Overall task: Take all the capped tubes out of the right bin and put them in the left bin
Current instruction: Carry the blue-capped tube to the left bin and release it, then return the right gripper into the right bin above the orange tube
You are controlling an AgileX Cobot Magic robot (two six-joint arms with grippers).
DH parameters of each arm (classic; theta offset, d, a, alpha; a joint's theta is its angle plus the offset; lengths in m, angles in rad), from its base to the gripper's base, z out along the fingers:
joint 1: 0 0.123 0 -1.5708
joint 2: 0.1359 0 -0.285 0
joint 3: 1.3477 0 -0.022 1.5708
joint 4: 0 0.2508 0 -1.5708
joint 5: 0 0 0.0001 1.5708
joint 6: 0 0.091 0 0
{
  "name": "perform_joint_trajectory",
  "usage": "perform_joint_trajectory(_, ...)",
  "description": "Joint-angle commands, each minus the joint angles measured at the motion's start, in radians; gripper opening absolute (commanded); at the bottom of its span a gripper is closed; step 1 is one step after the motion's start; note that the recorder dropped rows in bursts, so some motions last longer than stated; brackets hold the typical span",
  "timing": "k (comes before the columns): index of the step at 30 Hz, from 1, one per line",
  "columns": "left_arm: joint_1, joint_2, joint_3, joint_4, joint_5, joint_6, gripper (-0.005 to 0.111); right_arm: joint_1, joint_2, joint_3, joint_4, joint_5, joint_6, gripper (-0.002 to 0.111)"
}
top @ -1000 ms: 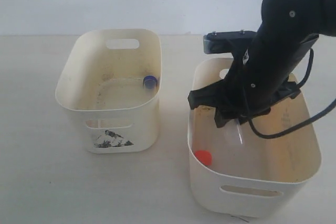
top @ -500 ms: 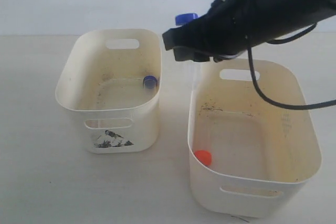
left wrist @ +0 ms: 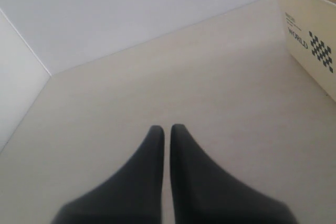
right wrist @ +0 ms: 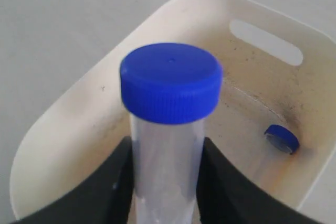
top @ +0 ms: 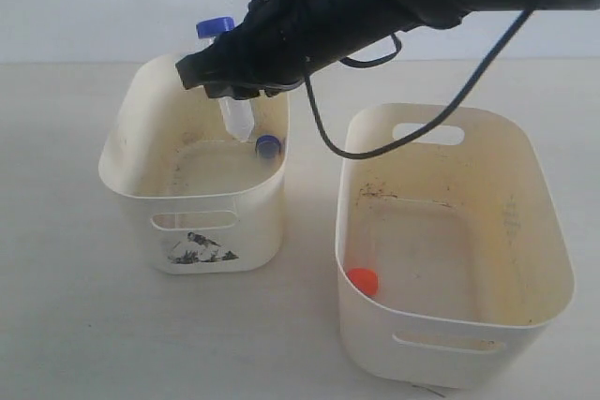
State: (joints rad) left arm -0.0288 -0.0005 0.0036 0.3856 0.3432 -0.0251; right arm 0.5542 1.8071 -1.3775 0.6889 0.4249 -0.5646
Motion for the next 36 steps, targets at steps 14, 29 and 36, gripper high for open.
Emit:
perform_joint_trajectory(14, -0.004, 0.0, -0.004, -0.003, -0.002, -0.01, 0.004, 0.002, 0.027, -0.079, 0.001, 0.067, 0.068, 0.001)
perform_joint_trajectory(29, -0.004, 0.0, -0.004, -0.003, -0.002, -0.01, 0.004, 0.002, -0.221, 0.134, -0.561, 0.258, 0.822, 0.001)
perform_joint_trajectory(36, -0.004, 0.0, -0.004, -0.003, -0.002, -0.01, 0.004, 0.002, -0.237, 0.177, -0.829, 0.463, 1.184, 0.001)
